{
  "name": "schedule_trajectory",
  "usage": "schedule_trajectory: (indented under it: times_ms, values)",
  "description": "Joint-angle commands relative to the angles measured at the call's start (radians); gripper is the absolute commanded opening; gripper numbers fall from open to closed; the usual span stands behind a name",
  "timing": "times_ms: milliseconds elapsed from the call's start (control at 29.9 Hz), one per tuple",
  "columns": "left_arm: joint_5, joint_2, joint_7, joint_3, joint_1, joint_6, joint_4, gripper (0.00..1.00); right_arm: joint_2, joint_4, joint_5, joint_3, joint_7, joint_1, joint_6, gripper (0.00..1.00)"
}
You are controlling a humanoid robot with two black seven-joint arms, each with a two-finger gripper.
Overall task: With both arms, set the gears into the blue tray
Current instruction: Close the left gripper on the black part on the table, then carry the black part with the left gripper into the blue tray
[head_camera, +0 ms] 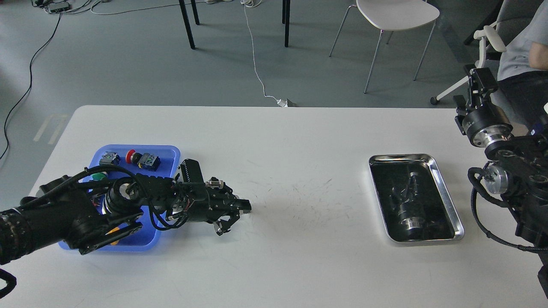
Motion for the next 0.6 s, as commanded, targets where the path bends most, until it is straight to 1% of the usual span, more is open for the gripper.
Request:
schedule_trajectory:
  times_ms: [0, 100, 334, 468, 568]
  values:
    - [-0.002, 0.0, 0.0, 0.0, 0.002, 0.0, 0.001, 0.11, 0.0, 0.0, 0.0, 0.0, 0.0, -0.001, 0.0, 0.94]
    - [-0.001, 0.002, 0.0, 0.0, 0.0, 0.0, 0.006, 0.08, 0.0, 0.0, 0.0, -0.002, 0.0, -0.002, 0.0, 0.94]
    - [0.001, 0.026, 0.0, 0.0, -0.012, -0.002, 0.0, 0.08, 0.003, 0.0, 0.0, -0.002, 0.0, -0.005, 0.0, 0.94]
    - [0.001, 0.09, 0.0, -0.005, -0.021, -0.003, -0.003, 0.08, 0.005, 0.0, 0.0, -0.002, 0.0, -0.008, 0.0, 0.94]
    - [-0.005, 0.139, 0.0, -0.003, -0.063, -0.006, -0.002, 0.08, 0.005, 0.0, 0.0, 0.0, 0.0, -0.01, 0.0, 0.94]
